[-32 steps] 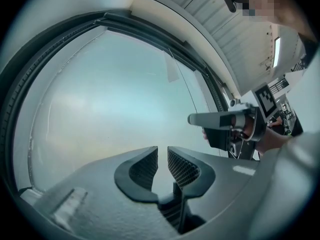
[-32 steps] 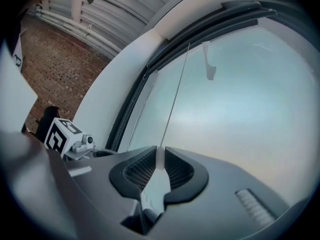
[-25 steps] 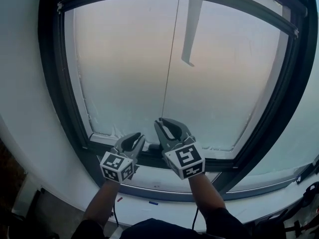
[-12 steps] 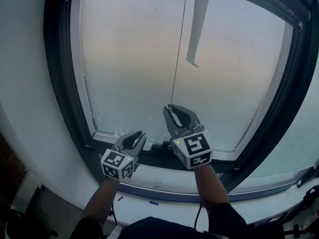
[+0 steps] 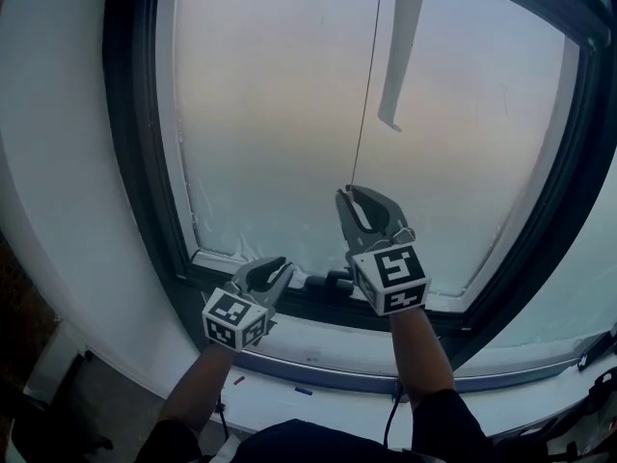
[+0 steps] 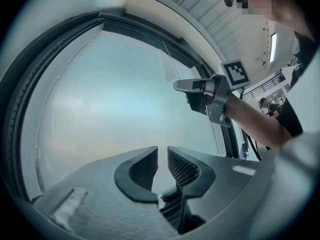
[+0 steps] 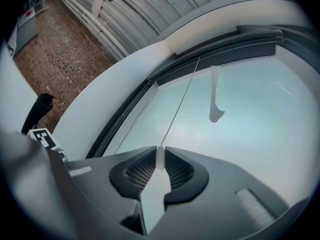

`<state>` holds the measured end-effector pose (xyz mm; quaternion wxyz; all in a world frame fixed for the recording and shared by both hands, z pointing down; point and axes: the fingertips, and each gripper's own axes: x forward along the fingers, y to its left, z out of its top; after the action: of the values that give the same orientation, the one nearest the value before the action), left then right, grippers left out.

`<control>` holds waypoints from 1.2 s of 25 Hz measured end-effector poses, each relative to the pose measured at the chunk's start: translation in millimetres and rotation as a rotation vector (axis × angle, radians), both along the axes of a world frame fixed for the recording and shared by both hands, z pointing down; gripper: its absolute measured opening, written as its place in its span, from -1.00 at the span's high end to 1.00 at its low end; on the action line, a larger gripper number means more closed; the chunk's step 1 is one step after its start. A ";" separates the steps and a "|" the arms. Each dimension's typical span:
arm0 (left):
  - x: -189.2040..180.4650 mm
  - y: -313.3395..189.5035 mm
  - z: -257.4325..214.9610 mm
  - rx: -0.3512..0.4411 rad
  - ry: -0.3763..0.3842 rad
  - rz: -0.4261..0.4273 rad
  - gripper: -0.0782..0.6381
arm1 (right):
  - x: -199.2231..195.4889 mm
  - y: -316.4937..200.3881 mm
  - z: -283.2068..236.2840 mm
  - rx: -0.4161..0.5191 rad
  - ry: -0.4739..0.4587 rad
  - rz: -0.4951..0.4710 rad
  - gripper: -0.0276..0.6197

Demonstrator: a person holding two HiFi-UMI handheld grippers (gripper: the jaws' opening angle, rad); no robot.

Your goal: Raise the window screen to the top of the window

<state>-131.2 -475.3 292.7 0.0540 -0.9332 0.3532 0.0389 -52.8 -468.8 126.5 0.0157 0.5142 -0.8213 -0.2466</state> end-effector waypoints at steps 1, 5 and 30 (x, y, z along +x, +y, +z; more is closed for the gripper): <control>-1.8 1.4 1.0 -0.001 0.000 -0.003 0.60 | 2.3 1.4 -0.9 0.010 -0.011 0.009 0.74; -5.0 7.7 6.2 -0.014 0.010 -0.005 0.60 | 8.6 7.7 5.6 0.035 -0.073 0.004 0.54; 47.1 88.0 48.9 -0.051 0.186 0.254 0.60 | 121.7 169.0 166.5 -0.105 -0.286 0.303 0.66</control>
<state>-84.1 -387.4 341.6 -0.0082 -0.9638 0.2366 0.1225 68.9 -299.8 293.0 -0.0373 0.6602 -0.7400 -0.1230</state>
